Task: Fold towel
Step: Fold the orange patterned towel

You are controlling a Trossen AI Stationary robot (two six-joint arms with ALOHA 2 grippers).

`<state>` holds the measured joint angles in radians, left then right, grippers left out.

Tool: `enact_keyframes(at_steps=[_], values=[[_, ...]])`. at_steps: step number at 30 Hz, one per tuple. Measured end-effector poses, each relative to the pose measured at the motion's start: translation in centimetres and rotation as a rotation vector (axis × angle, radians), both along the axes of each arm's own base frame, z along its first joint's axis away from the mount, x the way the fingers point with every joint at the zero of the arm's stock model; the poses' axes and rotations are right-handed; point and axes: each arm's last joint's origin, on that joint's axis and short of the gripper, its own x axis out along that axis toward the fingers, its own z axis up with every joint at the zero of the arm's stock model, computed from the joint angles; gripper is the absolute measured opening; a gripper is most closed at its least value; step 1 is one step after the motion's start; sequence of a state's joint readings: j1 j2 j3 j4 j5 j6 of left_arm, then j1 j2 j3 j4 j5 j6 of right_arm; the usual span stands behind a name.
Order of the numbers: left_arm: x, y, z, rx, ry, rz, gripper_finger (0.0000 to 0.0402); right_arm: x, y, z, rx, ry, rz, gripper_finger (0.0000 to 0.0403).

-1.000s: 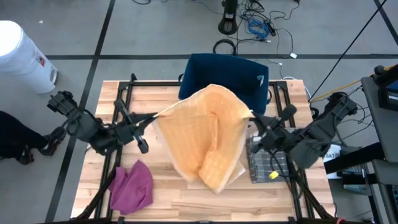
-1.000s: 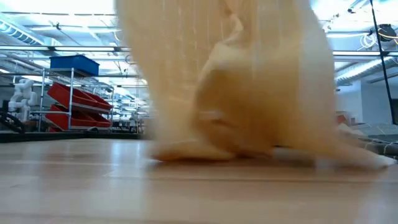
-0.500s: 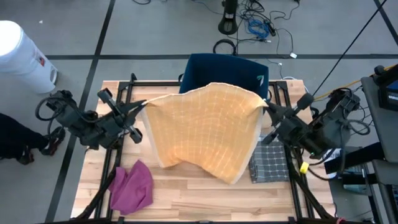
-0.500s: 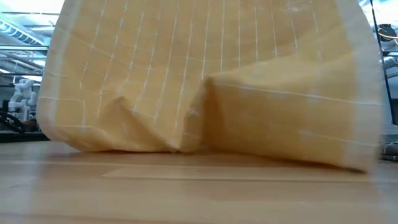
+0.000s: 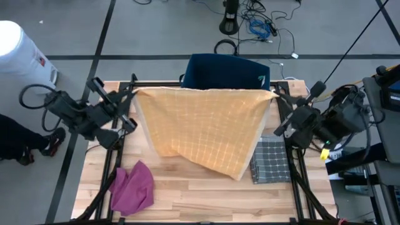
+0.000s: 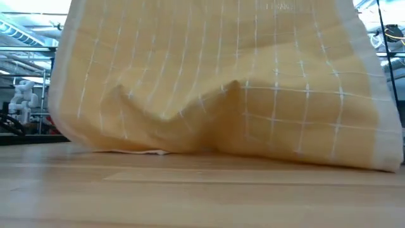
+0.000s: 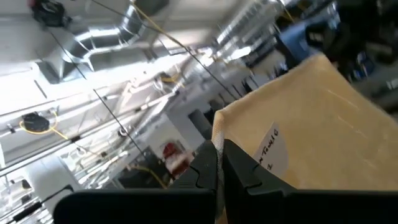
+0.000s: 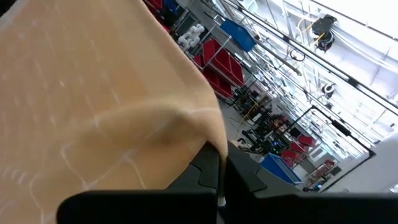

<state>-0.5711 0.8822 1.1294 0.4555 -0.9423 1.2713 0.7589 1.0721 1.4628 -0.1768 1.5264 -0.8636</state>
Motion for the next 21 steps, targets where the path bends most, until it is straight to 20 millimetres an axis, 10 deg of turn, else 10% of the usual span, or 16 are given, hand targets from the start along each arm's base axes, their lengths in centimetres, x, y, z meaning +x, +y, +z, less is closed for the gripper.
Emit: enact_keyframes(at_steps=[21], values=[[-1.7, -2.6, -1.2, -0.173, 0.015, -0.457, 0.0003, -0.8, 2.0, -0.6, 0.104, -0.093, 0.682, 0.0000]])
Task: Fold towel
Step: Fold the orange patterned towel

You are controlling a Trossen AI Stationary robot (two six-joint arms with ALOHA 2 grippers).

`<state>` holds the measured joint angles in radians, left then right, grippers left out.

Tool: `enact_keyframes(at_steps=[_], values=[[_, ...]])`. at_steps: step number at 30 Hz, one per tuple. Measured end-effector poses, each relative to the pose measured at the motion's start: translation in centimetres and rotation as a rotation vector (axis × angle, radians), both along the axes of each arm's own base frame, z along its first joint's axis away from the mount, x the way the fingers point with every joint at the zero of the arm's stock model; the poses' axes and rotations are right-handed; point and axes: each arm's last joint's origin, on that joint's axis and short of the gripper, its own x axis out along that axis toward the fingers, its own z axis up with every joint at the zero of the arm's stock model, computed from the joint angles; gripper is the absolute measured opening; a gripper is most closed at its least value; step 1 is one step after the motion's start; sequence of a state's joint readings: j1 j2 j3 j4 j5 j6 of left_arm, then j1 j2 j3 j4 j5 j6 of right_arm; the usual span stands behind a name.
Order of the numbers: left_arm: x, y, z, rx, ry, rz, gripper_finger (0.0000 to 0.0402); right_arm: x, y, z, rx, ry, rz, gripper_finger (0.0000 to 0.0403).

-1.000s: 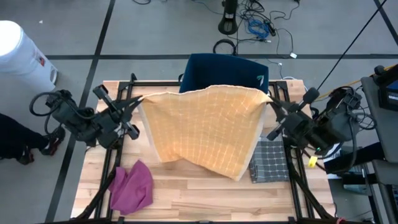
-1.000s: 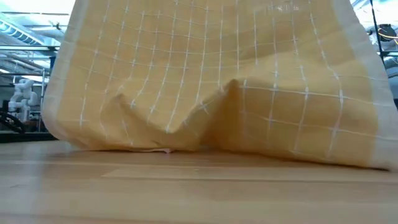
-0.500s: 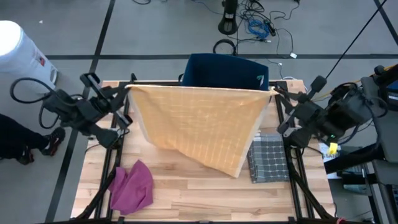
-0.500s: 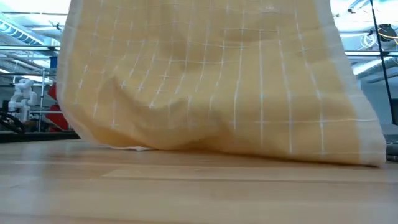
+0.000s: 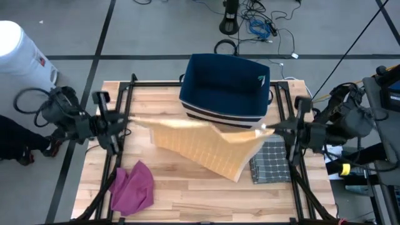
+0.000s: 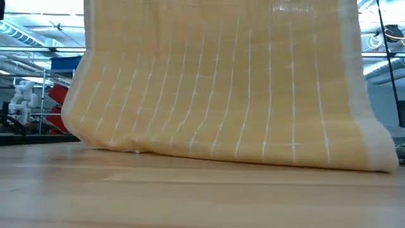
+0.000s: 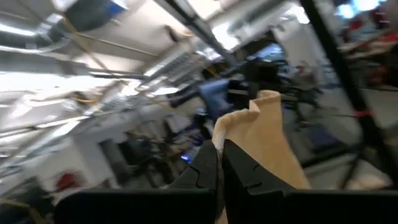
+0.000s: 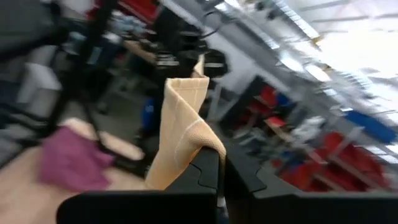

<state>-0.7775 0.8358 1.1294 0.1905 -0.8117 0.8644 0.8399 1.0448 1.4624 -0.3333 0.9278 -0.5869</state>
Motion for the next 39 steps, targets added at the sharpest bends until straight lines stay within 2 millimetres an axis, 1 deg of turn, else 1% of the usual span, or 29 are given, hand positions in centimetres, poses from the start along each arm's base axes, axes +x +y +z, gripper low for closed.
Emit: enact_keyframes(at_steps=[2, 8, 11, 13, 16, 20, 22, 24, 28, 34, 39], values=[[0.1, -0.5, -0.7, -0.007, 0.057, -0.045, 0.0003, 0.2, 0.3, -0.8, 0.041, 0.047, 0.044, 0.0000], [0.1, -2.0, -2.7, -0.101, 0.210, -0.183, 0.0003, 1.1, 1.8, -3.1, 0.142, 0.216, 0.156, 0.0000], [-0.1, -2.9, -3.0, -0.135, 0.233, -0.336, 0.0003, 1.8, 2.9, -3.6, 0.167, 0.258, 0.254, 0.0000], [-0.4, -3.5, -3.0, -0.124, 0.235, -0.441, 0.0003, 2.3, 3.8, -3.9, 0.163, 0.276, 0.330, 0.0000], [-0.8, -4.2, -3.1, -0.097, 0.241, -0.520, 0.0003, 3.0, 4.9, -4.2, 0.134, 0.288, 0.427, 0.0000], [-1.1, -4.7, -3.0, -0.052, 0.230, -0.549, 0.0003, 3.6, 5.9, -4.2, 0.109, 0.262, 0.526, 0.0000], [-1.2, -4.7, -3.0, -0.051, 0.230, -0.549, 0.0003, 3.8, 6.1, -4.3, 0.108, 0.262, 0.527, 0.0000], [-1.2, -4.7, -3.2, -0.063, 0.245, -0.527, 0.0003, 3.8, 6.0, -4.5, 0.128, 0.283, 0.512, 0.0000], [-1.1, -4.6, -4.2, -0.099, 0.340, -0.487, 0.0003, 4.3, 5.8, -5.4, 0.203, 0.370, 0.445, 0.0000], [-0.8, -4.2, -5.5, -0.192, 0.457, -0.417, 0.0003, 5.7, 6.7, -7.6, 0.283, 0.505, 0.362, 0.0000], [-0.4, -4.0, -6.0, -0.204, 0.500, -0.379, 0.0003, 6.9, 7.7, -8.8, 0.318, 0.558, 0.347, 0.0000]])
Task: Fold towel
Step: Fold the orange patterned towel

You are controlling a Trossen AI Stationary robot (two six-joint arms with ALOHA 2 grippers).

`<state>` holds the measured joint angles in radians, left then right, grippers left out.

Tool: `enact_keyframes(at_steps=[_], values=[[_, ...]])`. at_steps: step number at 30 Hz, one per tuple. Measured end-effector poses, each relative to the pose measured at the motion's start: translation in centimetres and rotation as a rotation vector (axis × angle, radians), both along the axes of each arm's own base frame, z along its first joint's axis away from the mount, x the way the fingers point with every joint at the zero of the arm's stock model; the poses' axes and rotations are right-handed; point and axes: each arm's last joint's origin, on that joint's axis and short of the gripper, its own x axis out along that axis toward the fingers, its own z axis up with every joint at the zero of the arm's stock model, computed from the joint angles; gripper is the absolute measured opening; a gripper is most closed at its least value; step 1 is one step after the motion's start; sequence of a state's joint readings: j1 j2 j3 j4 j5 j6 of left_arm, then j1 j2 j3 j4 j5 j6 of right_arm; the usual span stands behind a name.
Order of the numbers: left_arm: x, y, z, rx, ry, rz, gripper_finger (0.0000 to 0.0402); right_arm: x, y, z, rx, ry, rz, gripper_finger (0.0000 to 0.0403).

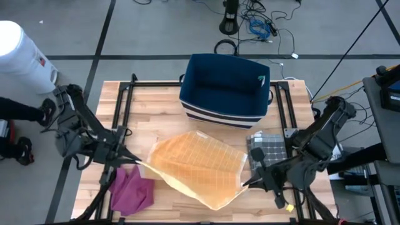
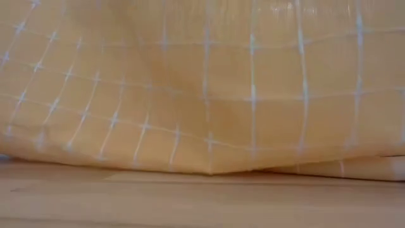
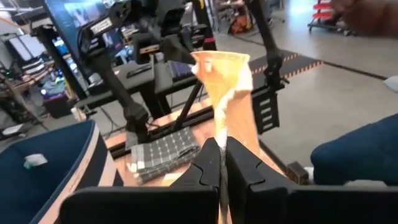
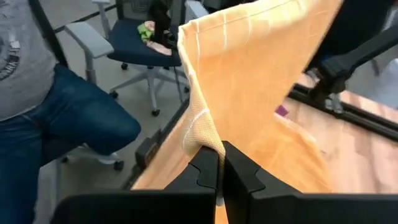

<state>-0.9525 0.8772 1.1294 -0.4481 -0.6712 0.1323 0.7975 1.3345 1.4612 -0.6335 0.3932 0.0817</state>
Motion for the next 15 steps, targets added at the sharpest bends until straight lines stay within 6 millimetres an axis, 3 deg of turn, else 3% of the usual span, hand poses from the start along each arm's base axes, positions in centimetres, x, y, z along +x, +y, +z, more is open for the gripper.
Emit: enact_keyframes(at_steps=[8, 15], values=[[0.7, 1.0, -1.3, 0.001, 0.111, 0.125, 0.0003, 1.4, 1.5, -1.1, 0.015, 0.004, -0.003, 0.0000], [2.0, 1.3, -3.8, 0.021, 0.304, 0.255, 0.0003, 3.3, 1.4, -4.2, 0.014, 0.195, -0.145, 0.0000]])
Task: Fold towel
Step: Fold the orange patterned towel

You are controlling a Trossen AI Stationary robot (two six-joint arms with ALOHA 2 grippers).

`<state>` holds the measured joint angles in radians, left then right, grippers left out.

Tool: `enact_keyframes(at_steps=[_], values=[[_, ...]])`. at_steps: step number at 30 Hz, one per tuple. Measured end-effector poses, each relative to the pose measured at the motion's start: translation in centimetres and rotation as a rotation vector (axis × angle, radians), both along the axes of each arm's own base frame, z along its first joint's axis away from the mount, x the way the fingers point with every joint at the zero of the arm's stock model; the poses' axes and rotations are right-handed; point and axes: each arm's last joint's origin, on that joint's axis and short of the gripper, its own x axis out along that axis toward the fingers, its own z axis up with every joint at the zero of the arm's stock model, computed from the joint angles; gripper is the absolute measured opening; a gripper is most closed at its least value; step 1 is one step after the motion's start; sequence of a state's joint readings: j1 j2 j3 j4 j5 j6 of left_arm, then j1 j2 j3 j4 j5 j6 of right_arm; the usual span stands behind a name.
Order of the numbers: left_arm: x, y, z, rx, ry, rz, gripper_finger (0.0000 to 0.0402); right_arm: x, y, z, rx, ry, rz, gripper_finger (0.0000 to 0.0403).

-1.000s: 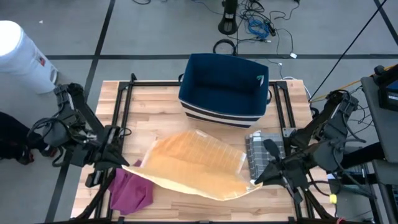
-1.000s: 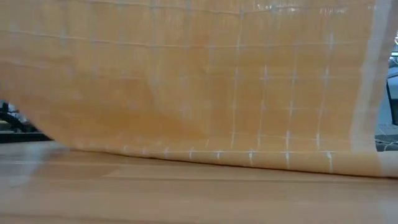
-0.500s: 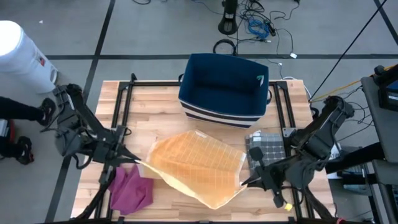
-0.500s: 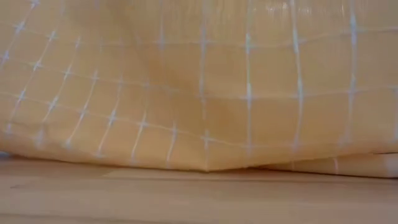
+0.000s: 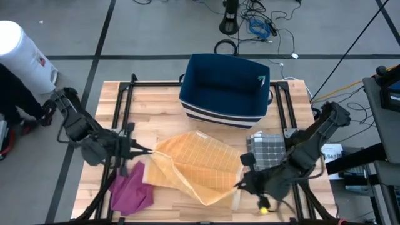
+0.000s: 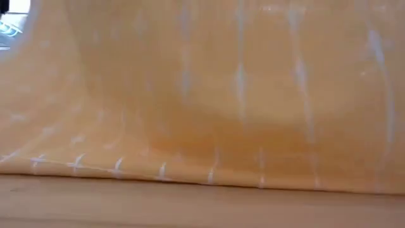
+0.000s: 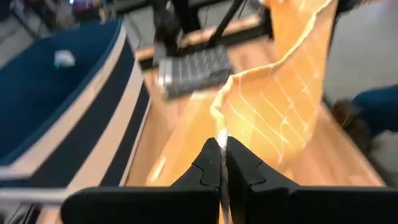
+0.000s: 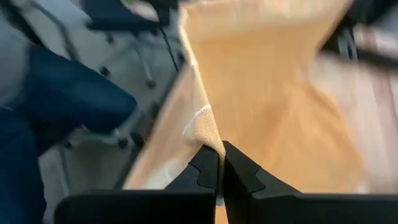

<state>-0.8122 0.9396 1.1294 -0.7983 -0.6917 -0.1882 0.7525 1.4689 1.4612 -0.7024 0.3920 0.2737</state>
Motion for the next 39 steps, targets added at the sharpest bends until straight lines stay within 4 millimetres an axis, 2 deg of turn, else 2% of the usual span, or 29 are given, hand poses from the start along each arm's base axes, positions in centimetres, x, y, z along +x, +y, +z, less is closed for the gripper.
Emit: enact_keyframes(at_steps=[4, 8, 13, 18, 27, 34, 39], values=[[1.3, -0.2, -1.4, 0.041, 0.087, 0.070, 0.0003, 0.9, -0.3, -2.6, -0.049, 0.155, -0.110, 0.0000], [3.1, -0.7, -2.8, 0.104, 0.158, 0.118, 0.0003, 1.5, -0.2, -4.3, -0.100, 0.226, -0.181, 0.0000], [5.7, -0.9, -4.7, 0.179, 0.242, 0.187, 0.0003, 1.2, -0.6, -6.0, -0.177, 0.330, -0.314, 0.0000], [8.5, -0.1, -7.0, 0.244, 0.341, 0.281, 0.0003, 1.0, -0.9, -7.9, -0.264, 0.443, -0.418, 0.0000], [13.0, 3.3, -10.8, 0.311, 0.512, 0.457, 0.0010, 1.5, -1.1, -11.9, -0.404, 0.537, -0.513, 0.0000], [15.1, 6.5, -12.9, 0.316, 0.619, 0.544, 0.0013, 1.0, -2.3, -15.4, -0.434, 0.564, -0.613, 0.0000], [16.3, 8.2, -14.1, 0.226, 0.679, 0.508, 0.0015, 0.7, -3.6, -17.5, -0.434, 0.561, -0.691, 0.0000]])
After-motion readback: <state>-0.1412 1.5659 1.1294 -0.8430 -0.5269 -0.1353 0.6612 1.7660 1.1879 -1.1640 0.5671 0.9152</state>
